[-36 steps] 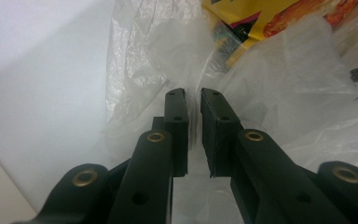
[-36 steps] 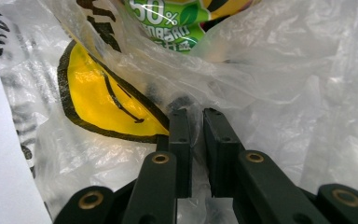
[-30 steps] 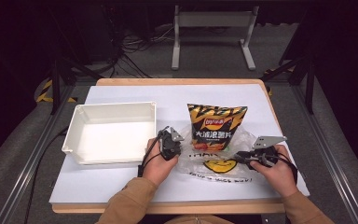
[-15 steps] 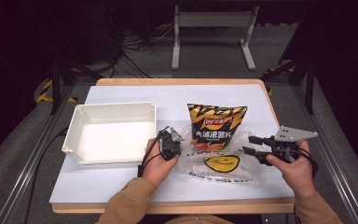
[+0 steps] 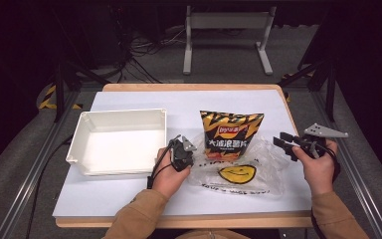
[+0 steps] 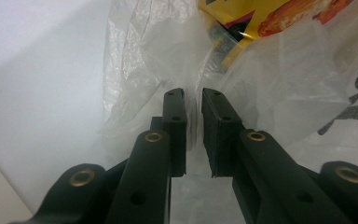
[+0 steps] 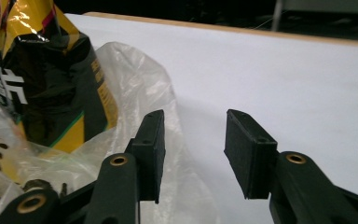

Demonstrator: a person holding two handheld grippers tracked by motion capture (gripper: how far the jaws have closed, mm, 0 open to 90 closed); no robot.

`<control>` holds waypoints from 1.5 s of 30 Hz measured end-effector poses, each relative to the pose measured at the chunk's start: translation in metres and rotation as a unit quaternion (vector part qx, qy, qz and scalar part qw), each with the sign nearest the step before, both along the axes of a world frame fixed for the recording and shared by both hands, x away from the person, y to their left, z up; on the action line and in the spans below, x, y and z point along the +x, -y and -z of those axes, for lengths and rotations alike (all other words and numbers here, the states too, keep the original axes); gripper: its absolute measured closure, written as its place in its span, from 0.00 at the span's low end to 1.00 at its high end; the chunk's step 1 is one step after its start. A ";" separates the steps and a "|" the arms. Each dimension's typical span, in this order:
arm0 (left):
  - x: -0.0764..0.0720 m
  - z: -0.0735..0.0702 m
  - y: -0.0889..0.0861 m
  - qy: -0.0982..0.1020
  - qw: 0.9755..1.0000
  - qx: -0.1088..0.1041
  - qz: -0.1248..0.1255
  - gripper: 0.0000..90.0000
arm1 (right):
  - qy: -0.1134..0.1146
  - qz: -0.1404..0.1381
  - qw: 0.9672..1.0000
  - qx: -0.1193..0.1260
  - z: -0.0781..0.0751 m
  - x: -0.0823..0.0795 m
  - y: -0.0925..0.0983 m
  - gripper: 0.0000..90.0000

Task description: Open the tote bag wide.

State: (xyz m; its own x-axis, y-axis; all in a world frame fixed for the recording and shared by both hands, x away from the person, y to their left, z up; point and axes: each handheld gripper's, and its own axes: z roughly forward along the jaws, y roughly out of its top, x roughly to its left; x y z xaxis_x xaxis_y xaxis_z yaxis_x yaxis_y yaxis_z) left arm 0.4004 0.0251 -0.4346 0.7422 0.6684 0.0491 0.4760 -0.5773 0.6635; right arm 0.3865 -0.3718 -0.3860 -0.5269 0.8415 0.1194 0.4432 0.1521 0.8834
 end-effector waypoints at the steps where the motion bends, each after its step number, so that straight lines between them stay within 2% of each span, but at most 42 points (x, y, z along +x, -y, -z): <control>1: 0.000 0.000 0.000 -0.001 1.000 0.001 0.001 0.89 | -0.007 -0.008 1.000 0.011 0.003 0.002 -0.001 0.65; 4: 0.000 0.000 0.000 -0.001 1.000 0.000 0.001 0.89 | -0.023 -0.036 0.999 0.014 0.010 0.004 -0.008 0.65; 7: 0.000 -0.001 0.000 0.000 1.000 -0.001 0.001 0.88 | -0.029 -0.065 0.997 0.016 0.013 0.003 -0.017 0.62; 8: 0.000 -0.001 0.000 0.000 1.000 -0.001 0.001 0.88 | -0.029 -0.065 0.997 0.016 0.013 0.003 -0.017 0.62; 10: 0.000 -0.001 -0.001 0.000 1.000 -0.001 0.000 0.88 | -0.036 -0.079 0.996 0.003 0.017 0.003 -0.024 0.57; 13: -0.001 0.000 0.000 -0.002 1.000 -0.002 0.000 0.88 | -0.040 -0.084 0.995 -0.021 0.024 0.006 -0.030 0.50; 14: 0.000 0.000 0.000 -0.002 1.000 -0.002 -0.001 0.88 | -0.040 -0.087 0.995 -0.024 0.027 0.007 -0.032 0.52; 17: 0.000 0.001 -0.001 -0.003 1.000 -0.002 0.000 0.88 | -0.052 -0.097 0.992 -0.056 0.032 0.008 -0.035 0.74; 18: 0.000 0.001 -0.001 -0.004 1.000 -0.002 0.000 0.88 | -0.049 -0.104 0.991 -0.068 0.033 0.008 -0.035 0.84; 21: 0.000 0.001 -0.001 -0.003 1.000 -0.002 0.000 0.88 | -0.056 -0.114 0.988 -0.090 0.037 0.009 -0.037 0.99; 26: 0.000 0.002 -0.001 -0.004 1.000 -0.002 -0.002 0.88 | -0.076 -0.105 0.983 -0.127 0.042 0.007 -0.033 1.00; 29: 0.000 0.002 -0.001 -0.005 1.000 -0.001 -0.003 0.88 | -0.094 -0.091 0.980 -0.150 0.047 0.006 -0.030 1.00; 31: 0.000 0.002 -0.001 -0.005 1.000 -0.001 -0.003 0.88 | -0.102 -0.084 0.981 -0.142 0.049 0.006 -0.028 1.00; 33: 0.000 0.002 -0.001 -0.004 1.000 -0.002 -0.004 0.86 | -0.105 -0.081 0.981 -0.145 0.048 0.006 -0.027 1.00; 34: 0.000 0.001 -0.002 -0.002 1.000 -0.003 -0.005 0.84 | -0.105 -0.074 0.980 -0.152 0.047 0.006 -0.026 1.00; 37: -0.001 -0.001 -0.003 0.002 1.000 -0.010 -0.008 0.76 | -0.105 -0.070 0.981 -0.146 0.047 0.005 -0.025 0.97; 38: -0.002 -0.003 -0.003 0.007 1.000 -0.016 -0.006 0.76 | -0.104 -0.069 0.982 -0.140 0.047 0.004 -0.024 0.95; 40: -0.005 -0.010 -0.005 0.016 0.999 -0.033 -0.003 0.64 | -0.090 -0.062 0.986 -0.129 0.040 0.002 -0.021 0.87; 45: -0.010 -0.027 -0.009 0.022 0.997 -0.068 0.007 0.48 | -0.060 -0.052 0.990 -0.113 0.027 -0.004 -0.015 0.72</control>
